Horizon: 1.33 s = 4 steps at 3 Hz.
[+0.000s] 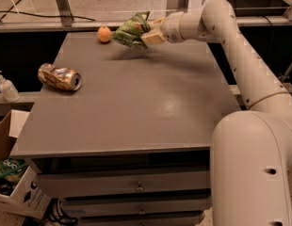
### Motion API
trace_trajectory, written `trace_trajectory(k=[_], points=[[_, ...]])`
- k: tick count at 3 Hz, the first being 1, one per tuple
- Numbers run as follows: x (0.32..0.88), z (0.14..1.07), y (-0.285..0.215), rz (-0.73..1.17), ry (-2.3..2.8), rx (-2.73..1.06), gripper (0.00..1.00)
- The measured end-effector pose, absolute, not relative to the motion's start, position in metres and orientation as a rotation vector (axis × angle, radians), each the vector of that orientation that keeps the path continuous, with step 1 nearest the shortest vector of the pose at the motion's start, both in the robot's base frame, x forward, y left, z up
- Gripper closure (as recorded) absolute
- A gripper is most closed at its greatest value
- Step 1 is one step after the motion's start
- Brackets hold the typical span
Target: Move green jalapeno chip bag near orange
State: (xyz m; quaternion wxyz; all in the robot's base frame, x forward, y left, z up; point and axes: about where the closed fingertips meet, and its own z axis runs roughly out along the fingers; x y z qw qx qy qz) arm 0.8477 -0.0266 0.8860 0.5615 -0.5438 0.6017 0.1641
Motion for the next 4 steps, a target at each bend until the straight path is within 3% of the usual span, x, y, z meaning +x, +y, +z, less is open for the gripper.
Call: trace_trajectory(k=[4], points=[[0.878,0.863,-0.01,0.263,1.512,-1.344,1.0]])
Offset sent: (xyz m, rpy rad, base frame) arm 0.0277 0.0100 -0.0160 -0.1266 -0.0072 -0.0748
